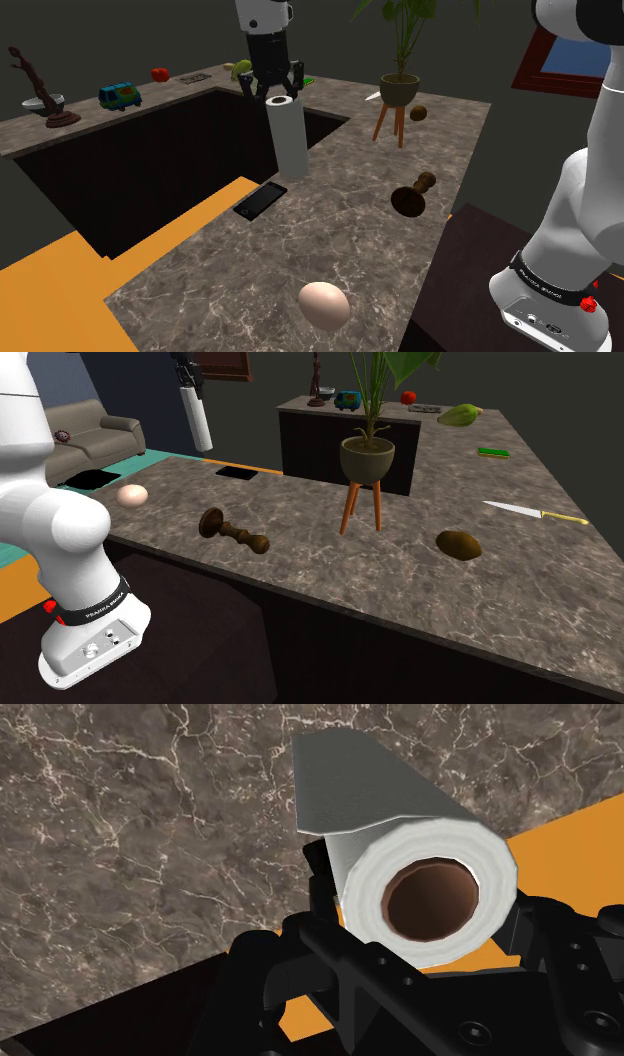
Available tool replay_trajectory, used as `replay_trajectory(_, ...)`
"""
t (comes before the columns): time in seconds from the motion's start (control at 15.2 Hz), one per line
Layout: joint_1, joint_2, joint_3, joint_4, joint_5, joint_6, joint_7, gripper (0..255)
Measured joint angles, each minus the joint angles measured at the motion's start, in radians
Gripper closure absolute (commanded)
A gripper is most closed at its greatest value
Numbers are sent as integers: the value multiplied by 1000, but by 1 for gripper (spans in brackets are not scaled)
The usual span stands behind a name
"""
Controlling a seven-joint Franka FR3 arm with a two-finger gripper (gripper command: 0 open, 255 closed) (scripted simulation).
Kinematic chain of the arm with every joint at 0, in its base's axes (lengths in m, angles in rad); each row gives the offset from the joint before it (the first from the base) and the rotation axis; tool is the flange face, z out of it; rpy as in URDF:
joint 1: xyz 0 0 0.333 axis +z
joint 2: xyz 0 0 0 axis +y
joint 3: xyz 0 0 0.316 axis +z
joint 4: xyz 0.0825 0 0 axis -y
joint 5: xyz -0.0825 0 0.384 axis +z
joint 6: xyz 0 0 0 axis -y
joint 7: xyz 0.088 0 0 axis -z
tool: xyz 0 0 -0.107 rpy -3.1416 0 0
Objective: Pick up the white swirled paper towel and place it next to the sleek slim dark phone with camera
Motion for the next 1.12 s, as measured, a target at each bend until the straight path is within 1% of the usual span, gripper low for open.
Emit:
replay_trajectory(0.59, -6, -16, -2, -145, 1, 128, 7, 255)
replay_trajectory(1.12, -10, -11, -4, -246, -2, 235, 15, 255)
